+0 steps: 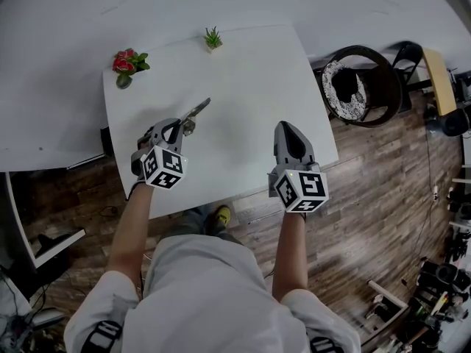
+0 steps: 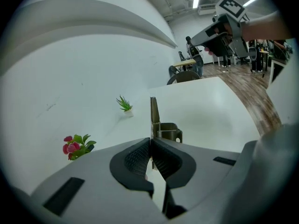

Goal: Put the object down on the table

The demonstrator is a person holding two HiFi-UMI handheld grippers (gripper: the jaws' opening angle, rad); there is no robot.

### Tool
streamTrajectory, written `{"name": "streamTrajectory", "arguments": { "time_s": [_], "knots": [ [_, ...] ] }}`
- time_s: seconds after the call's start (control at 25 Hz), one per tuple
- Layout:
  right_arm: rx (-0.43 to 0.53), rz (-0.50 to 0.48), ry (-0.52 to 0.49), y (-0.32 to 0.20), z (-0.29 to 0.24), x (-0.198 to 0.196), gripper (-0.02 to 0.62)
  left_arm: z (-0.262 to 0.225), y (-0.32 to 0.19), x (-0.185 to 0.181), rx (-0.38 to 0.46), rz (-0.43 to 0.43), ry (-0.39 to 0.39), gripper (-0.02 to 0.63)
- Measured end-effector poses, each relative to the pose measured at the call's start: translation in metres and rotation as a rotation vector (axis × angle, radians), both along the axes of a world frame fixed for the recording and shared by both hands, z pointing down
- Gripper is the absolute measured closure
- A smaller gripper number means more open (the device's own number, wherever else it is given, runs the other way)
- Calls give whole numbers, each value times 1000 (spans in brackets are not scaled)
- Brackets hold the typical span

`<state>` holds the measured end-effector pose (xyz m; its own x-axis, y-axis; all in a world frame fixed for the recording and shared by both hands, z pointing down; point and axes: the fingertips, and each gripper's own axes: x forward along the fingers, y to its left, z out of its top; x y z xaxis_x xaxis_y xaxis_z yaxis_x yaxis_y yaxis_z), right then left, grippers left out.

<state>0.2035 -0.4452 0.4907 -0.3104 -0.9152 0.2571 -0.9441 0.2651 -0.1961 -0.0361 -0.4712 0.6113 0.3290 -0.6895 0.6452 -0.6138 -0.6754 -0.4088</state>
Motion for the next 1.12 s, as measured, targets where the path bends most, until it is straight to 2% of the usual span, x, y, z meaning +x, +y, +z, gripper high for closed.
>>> {"name": "streamTrajectory", "arguments": {
  "time_s": [0.16, 0.6, 1.12],
  "knots": [
    [-3, 0, -5, -3, 2, -1, 588, 12, 0, -1, 11, 56, -101, 583],
    [-22, 1, -2, -8, 8, 3, 588, 26, 2, 14, 40, 179, -296, 583],
    [-26, 7, 4, -5, 7, 10, 588, 47, 8, 30, 4, 275, -436, 581]
  ]
}}
